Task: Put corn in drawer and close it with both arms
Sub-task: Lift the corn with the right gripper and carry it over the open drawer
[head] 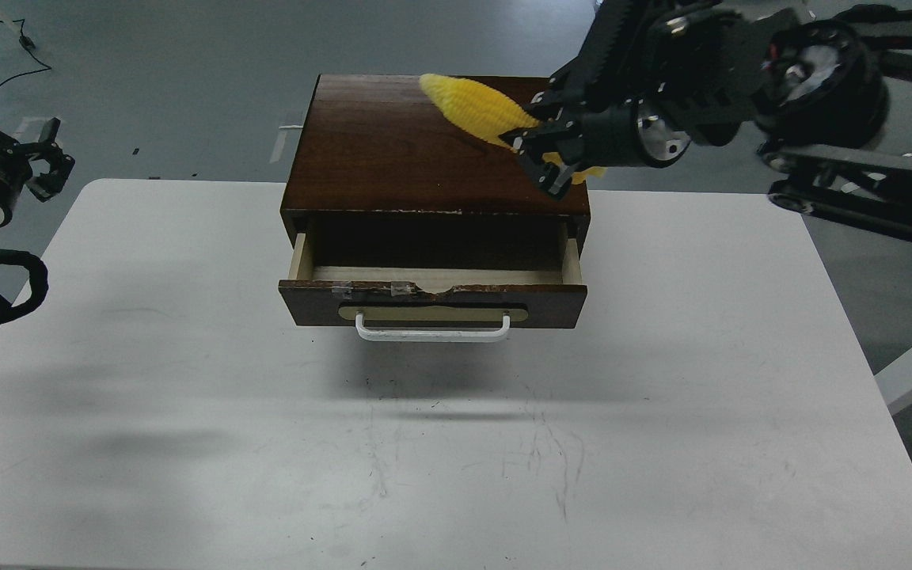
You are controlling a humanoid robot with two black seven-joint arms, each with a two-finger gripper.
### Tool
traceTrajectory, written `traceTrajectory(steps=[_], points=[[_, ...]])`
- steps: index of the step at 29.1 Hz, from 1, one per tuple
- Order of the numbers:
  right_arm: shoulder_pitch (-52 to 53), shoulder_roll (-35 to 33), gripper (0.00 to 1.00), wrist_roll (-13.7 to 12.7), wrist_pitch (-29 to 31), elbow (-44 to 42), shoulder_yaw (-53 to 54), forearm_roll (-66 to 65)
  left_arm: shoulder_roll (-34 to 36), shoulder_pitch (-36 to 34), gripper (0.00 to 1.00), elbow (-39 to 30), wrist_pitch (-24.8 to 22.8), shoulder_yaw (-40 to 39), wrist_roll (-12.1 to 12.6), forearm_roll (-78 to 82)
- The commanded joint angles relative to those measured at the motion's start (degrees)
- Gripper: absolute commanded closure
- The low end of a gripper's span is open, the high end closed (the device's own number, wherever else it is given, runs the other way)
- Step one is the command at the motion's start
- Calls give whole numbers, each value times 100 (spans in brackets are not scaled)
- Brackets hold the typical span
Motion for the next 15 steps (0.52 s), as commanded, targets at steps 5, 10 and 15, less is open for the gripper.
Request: traceTrajectory(steps=[5, 10, 15], points=[[39, 792, 100, 247, 0, -301, -344, -497, 48, -9, 2, 1, 0, -1, -50, -1], [-5, 775, 100, 273, 0, -389, -432, -541, 74, 18, 2, 18, 0, -1, -59, -1], [-5, 748, 72, 265, 0, -389, -599, -558, 65, 0, 2, 18, 0, -1, -50, -10]])
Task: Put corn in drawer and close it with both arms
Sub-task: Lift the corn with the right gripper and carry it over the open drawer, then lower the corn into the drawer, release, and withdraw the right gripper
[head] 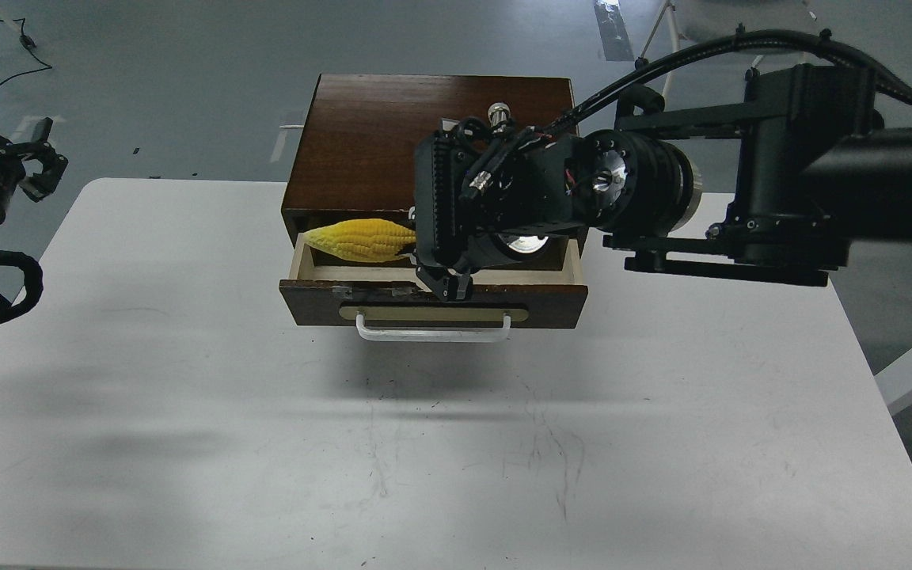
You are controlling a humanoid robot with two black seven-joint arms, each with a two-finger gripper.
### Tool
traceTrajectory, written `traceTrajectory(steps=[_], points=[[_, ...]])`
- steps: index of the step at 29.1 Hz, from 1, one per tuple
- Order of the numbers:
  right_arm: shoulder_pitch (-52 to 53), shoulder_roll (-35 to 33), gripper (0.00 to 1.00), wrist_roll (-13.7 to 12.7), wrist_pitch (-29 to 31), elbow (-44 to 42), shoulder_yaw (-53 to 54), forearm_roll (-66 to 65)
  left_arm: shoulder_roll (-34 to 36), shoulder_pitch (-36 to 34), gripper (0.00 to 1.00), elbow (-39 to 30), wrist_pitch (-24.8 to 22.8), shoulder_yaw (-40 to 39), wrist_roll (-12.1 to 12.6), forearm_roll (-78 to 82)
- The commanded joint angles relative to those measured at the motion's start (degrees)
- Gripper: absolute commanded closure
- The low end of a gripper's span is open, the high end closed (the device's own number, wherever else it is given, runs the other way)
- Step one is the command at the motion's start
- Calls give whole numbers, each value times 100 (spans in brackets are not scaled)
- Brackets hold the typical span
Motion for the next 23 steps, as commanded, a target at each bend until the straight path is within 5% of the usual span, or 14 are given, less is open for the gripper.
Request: traceTrajectory(steps=[1, 9, 23], points=[[-15, -41, 68, -5, 1, 0, -68, -6, -9, -5, 2, -6, 0, 0, 9, -9], [-147, -445, 28, 3, 1, 9, -42, 29, -44, -14, 2, -6, 0, -18, 1, -18], [-16, -480, 22, 47, -34, -157, 405, 432, -9, -356, 2, -15, 0, -9, 62, -27]])
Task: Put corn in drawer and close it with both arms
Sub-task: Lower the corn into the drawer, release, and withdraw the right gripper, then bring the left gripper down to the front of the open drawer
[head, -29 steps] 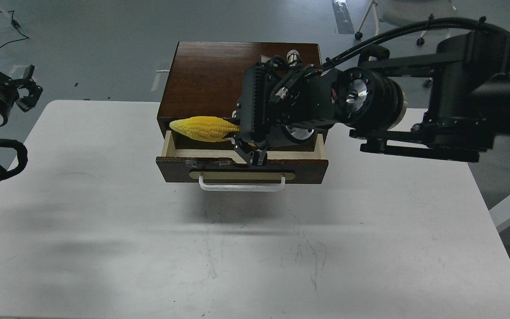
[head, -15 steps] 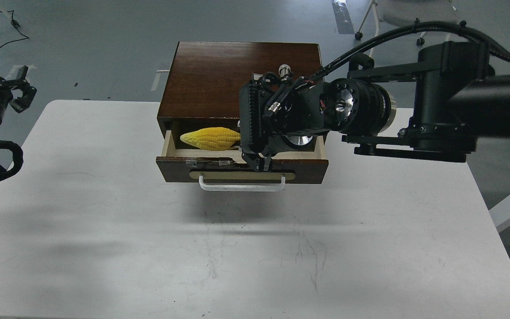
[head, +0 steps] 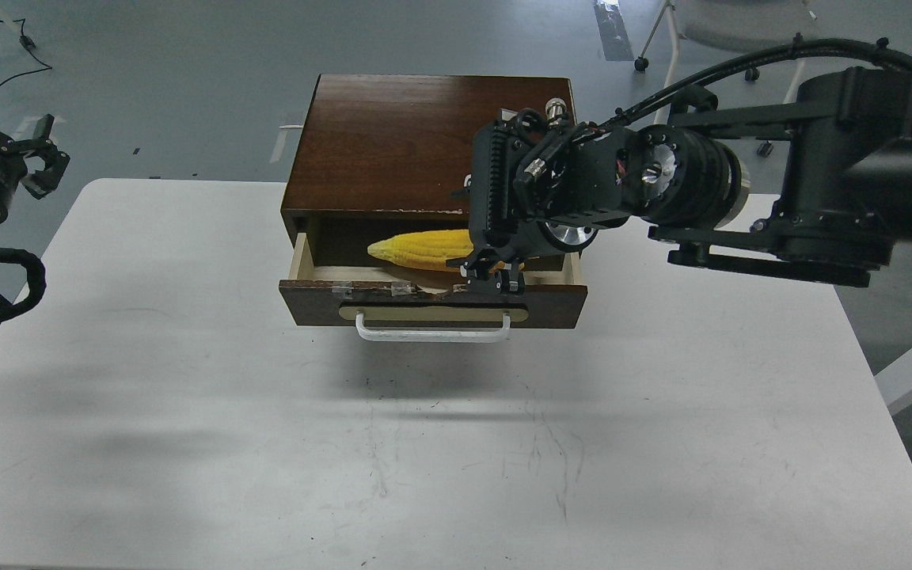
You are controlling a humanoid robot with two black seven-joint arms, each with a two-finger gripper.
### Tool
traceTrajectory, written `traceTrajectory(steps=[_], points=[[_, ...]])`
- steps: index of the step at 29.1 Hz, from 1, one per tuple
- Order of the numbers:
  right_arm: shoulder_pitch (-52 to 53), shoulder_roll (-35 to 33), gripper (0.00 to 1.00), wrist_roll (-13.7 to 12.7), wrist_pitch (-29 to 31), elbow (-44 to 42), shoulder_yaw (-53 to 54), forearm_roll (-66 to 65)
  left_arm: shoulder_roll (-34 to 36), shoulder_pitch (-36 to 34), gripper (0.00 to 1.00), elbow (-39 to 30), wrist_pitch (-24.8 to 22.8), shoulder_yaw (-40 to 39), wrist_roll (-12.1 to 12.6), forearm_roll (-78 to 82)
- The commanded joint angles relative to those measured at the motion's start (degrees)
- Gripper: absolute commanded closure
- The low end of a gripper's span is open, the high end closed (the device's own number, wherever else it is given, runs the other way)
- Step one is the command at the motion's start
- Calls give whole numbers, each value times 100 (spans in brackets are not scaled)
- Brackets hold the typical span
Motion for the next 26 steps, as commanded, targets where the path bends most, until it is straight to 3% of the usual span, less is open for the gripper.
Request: traceTrajectory(steps=[1, 6, 9, 12, 18, 20, 21, 26], points=[[116, -2, 22, 28, 1, -251, 411, 435, 39, -244, 2, -2, 0, 58, 56, 1], [107, -133, 0, 28, 18, -990, 1184, 2138, 205, -289, 2, 7, 0, 58, 73, 28], [107, -589, 0, 19, 36, -1078, 1449, 4367, 337, -419, 2, -11, 0, 128, 64, 167], [107, -862, 0, 10, 36, -1122, 1536, 5137, 329, -657, 3, -11, 0, 365, 29, 440], [-261, -1566, 0, 1, -8, -1929, 2037, 7659, 294, -1001, 23, -63, 0, 594, -32, 923], [-455, -1619, 0, 1, 18, -2439, 2152, 8362, 250, -1062, 40, -151, 0, 594, -76, 1213], [-542, -1654, 0, 1, 19, -2771, 2230, 8687, 197, -1158, 49, -334, 0, 594, -85, 1519], [-1069, -1672, 0, -113, 211, -4010, 2643, 10257, 241, -1449, 70, -1422, 0, 585, -103, 3223]])
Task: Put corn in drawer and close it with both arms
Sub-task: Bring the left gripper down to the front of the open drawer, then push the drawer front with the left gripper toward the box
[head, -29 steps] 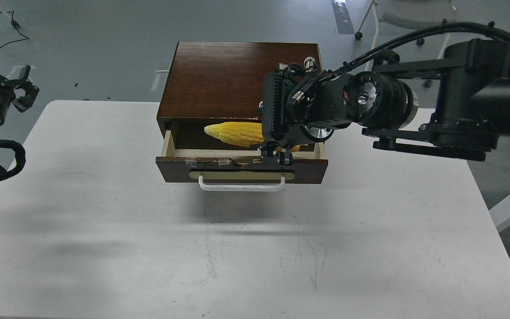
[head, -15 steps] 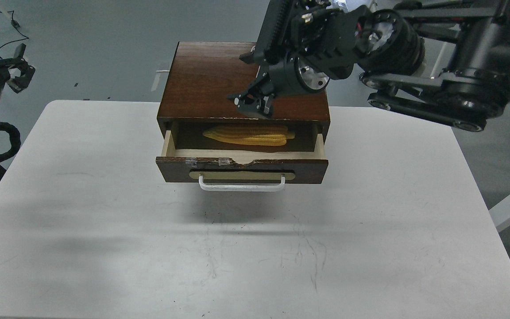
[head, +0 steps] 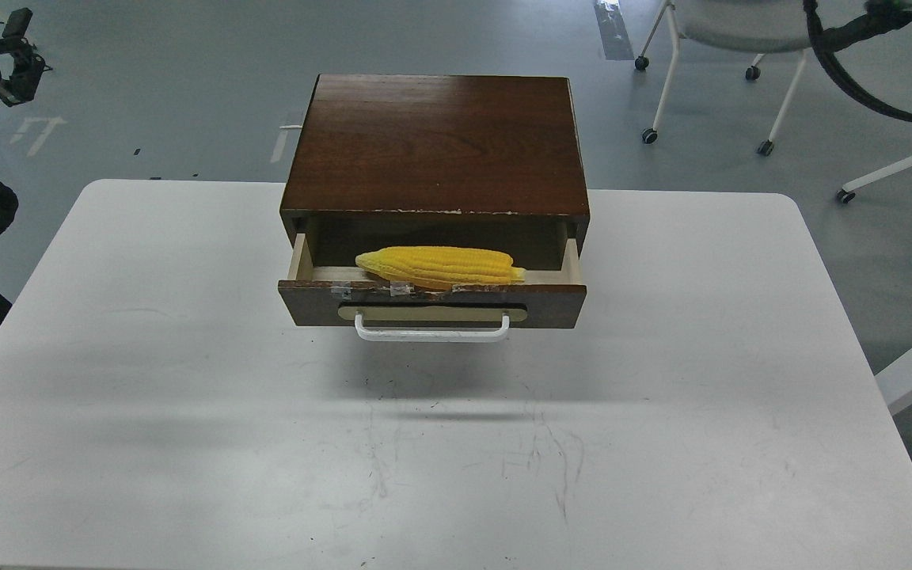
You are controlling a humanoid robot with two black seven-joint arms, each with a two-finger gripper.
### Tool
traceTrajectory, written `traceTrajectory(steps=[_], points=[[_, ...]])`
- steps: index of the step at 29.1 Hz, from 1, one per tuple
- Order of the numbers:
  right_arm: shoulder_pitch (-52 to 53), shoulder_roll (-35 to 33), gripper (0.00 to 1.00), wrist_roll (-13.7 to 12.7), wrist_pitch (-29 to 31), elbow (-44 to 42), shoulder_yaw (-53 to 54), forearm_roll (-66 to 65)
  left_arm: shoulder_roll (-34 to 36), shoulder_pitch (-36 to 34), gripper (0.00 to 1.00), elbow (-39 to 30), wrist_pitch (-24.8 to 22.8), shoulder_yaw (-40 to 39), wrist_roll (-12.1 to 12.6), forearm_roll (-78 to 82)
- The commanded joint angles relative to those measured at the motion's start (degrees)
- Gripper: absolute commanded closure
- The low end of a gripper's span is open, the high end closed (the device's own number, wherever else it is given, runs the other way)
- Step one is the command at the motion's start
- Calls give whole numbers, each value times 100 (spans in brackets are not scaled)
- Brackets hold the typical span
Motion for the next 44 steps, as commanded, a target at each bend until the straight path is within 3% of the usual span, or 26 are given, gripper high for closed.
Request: traceTrajectory(steps=[1, 2, 3, 4, 5, 6, 8, 10, 18, 23, 34, 40, 44], points=[[-522, -13, 0, -129, 211, -1026, 346, 1642, 44, -180, 74, -1018, 0, -9, -16, 1316], [-653, -13, 0, -156, 273, -1185, 372, 2011, 79, -180, 77, -1316, 0, -9, -25, 1457], [-881, -13, 0, -182, 421, -1439, 416, 2598, 219, -162, 83, -2032, 0, -9, -25, 1728], [-883, -13, 0, -182, 423, -1441, 416, 2604, 220, -162, 83, -2040, 0, -9, -25, 1730], [-1240, 4, 0, -174, 614, -1894, 442, 3231, 664, -101, 98, -3440, 0, -9, -33, 2522], [-1339, 39, 0, -165, 651, -2055, 469, 3306, 782, -100, 100, -3829, 0, -27, -42, 2852], [-1691, 84, 0, -121, 739, -2381, 600, 3395, 941, -92, 100, -4674, 0, -44, -270, 3723], [-2033, 197, 0, -112, 867, -2487, 1021, 3421, 1020, -83, 100, -5324, 0, -18, -768, 4619], [-3342, 242, 0, -147, 867, -2505, 3069, 3992, 1889, 215, 100, -7504, 0, 122, -768, 7694], [-3722, 242, 0, -112, 867, -2496, 3290, 4203, 1838, 558, 100, -7990, 0, 219, -768, 8909], [-3766, 215, 0, -33, 867, -2795, 3290, 4204, 819, 743, 100, -7806, 0, 895, -768, 12227], [-3784, 215, 0, -33, 867, -2803, 3203, 4186, 870, 752, 100, -7559, 0, 1519, -768, 12227], [-3845, 215, 0, -33, 867, -2900, 3194, 4186, 949, 735, 100, -7550, 0, 1450, -768, 12227]])
